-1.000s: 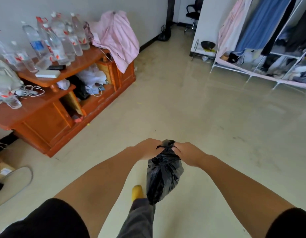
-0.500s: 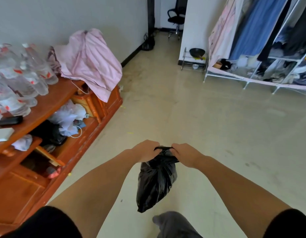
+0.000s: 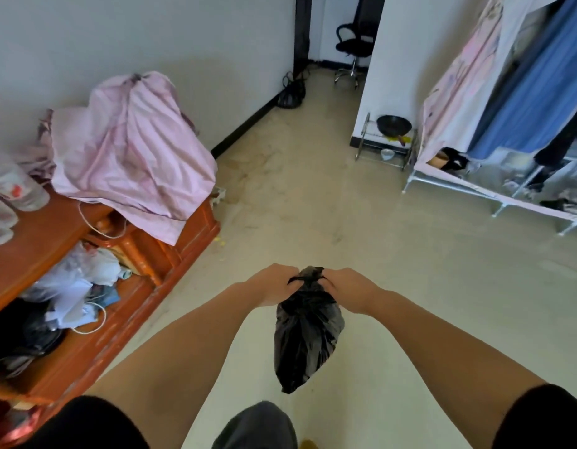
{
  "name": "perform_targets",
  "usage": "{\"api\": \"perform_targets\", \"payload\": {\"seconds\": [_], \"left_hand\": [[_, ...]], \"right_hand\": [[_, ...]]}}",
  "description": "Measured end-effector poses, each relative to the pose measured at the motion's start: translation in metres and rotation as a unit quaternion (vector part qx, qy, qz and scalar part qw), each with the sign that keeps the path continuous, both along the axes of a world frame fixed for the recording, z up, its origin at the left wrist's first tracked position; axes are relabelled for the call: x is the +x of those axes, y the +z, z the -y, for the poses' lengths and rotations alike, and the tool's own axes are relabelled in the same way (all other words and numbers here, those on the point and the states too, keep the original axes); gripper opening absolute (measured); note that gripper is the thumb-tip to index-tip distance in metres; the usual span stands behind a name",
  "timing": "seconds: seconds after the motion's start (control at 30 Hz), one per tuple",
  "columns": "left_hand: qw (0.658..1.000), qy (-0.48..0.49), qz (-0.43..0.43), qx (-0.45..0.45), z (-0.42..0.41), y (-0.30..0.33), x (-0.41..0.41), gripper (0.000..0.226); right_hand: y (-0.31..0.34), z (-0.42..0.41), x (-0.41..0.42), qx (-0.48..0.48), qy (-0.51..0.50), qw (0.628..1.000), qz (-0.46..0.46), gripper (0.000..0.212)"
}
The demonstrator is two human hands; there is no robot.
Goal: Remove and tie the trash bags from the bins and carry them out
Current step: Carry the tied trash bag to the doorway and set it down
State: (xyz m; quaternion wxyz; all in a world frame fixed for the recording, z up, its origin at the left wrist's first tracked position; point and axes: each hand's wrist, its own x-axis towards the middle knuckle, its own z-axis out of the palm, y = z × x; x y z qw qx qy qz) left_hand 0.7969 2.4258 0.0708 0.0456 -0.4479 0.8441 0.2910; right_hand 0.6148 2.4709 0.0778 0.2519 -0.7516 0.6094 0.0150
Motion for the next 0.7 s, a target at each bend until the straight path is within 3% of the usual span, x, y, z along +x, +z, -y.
{"api": "perform_targets", "payload": {"seconds": [0.17, 0.7], "left_hand": [[1.0, 0.012, 0.014, -0.001, 0.133, -0.009, -0.026, 0.027], [0.999, -0.033, 0.002, -0.009, 0.58, 0.008, -0.099, 0.026]], "right_hand": [[-0.006, 0.138, -0.025, -0.005, 0.023, 1.0, -0.015, 0.03], [0.011, 0.565, -0.091, 0.017, -0.049, 0.999, 0.012, 0.025]]}}
